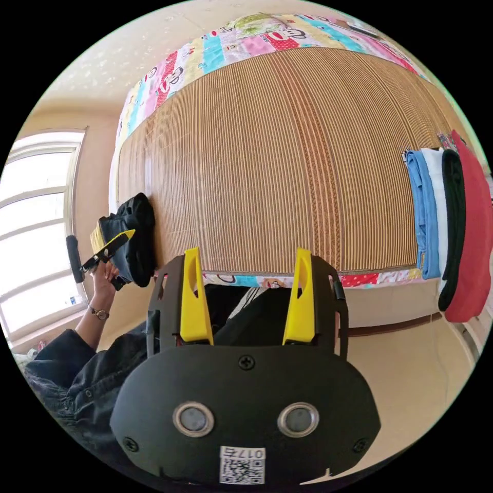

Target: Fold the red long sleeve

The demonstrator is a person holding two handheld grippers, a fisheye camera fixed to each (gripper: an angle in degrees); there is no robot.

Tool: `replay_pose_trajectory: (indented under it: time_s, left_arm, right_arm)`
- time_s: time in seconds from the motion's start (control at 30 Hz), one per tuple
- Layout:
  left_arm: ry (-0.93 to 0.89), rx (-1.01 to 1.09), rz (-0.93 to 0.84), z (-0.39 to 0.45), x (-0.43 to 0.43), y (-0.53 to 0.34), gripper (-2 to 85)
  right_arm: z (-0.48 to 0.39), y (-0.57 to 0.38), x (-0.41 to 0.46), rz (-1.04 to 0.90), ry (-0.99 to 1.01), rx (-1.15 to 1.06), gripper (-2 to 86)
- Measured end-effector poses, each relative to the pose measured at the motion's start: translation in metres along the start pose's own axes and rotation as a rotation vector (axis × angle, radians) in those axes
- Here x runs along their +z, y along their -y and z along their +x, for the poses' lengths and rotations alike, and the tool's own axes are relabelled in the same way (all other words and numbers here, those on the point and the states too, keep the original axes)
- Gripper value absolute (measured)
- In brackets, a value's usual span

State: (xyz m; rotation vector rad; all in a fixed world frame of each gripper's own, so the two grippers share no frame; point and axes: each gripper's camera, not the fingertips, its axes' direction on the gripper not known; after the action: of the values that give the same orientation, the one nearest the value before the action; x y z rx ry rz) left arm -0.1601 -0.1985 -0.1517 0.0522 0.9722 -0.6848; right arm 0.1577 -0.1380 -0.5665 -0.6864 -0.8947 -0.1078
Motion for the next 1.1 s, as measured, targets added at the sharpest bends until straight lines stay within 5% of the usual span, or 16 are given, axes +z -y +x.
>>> replay_pose_trajectory:
  time_s: [0.17,0.5,0.7,1.1]
  left_arm:
    - [0.069,0.099,-0.145,0.043,0.069,0.032,27.7]
    - [0.164,-0.282,0.186,0.012,0.129,0.041,29.1]
    - [0.256,-0.248,0.340,0.023,0.150,0.022,29.5]
    - [0.288,-0.252,0.370,0.002,0.157,0.032,29.6]
  right_arm:
    - [-0.001,0.040,0.100,0.016,-0.192,-0.161,24.6]
    - [0.100,0.042,0.275,0.275,-0.282,-0.025,25.9]
    - [0.139,-0.017,0.309,0.502,-0.303,-0.081,25.5]
    - [0.214,-0.047,0.321,0.489,-0.315,-0.085,25.3]
